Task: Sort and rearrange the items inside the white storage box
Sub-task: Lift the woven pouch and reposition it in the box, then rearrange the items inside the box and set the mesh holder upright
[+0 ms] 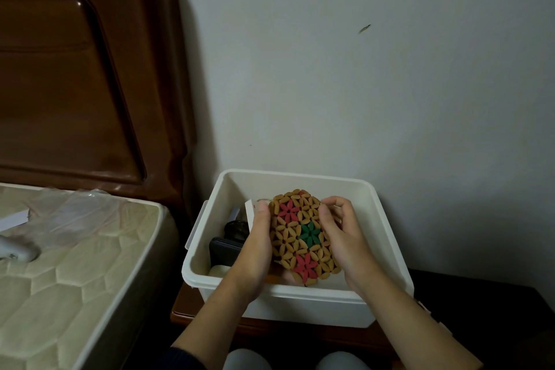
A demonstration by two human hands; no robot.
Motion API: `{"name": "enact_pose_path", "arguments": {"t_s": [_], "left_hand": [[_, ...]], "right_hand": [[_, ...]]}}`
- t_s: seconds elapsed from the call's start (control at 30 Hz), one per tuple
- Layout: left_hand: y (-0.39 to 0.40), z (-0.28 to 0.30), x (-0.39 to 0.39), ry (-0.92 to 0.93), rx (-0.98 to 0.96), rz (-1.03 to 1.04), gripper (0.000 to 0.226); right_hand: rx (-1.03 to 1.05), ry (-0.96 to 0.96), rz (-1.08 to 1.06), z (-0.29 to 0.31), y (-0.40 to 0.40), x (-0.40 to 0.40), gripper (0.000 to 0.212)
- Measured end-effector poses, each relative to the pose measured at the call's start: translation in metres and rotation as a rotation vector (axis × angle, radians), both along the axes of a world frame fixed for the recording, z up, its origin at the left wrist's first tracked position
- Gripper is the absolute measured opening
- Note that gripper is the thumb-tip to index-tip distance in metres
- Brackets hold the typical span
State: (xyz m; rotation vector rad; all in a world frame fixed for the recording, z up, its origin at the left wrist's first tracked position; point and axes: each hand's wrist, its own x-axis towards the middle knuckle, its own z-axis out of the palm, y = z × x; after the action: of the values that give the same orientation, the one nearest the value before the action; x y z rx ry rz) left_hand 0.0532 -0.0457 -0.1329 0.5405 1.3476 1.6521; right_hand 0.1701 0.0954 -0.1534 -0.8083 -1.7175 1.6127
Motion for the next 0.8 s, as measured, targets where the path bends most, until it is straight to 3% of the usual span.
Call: {"name": "enact_pose_path", "arguments": {"t_s": [0.4, 0.47, 0.57, 0.7, 0.8], "left_hand": [[0.001, 0.001, 0.0, 0.125, 0.048, -0.032, 0.058], [-0.001, 0.004, 0.002, 0.123, 0.056, -0.018, 0.046], [-0.003, 0.003, 0.004, 0.157, 0.092, 0.01, 0.061], [0.001, 0.016, 0.007, 0.178, 0.137, 0.025, 0.065], [0.015, 0.03, 0.007, 0.195, 0.173, -0.001, 0.06]], "right_hand": [[0.299, -0.047, -0.256, 0.011, -0.01, -0.003, 0.013], [0.336, -0.044, -0.271, 0.014, -0.01, -0.004, 0.01], [0.363, -0.016, -0.29, 0.021, -0.011, -0.002, 0.016], [0.229, -0.011, -0.232, 0.045, -0.001, 0.009, 0.029], [0.034, -0.05, -0.083, 0.071, 0.018, 0.018, 0.056]]}}
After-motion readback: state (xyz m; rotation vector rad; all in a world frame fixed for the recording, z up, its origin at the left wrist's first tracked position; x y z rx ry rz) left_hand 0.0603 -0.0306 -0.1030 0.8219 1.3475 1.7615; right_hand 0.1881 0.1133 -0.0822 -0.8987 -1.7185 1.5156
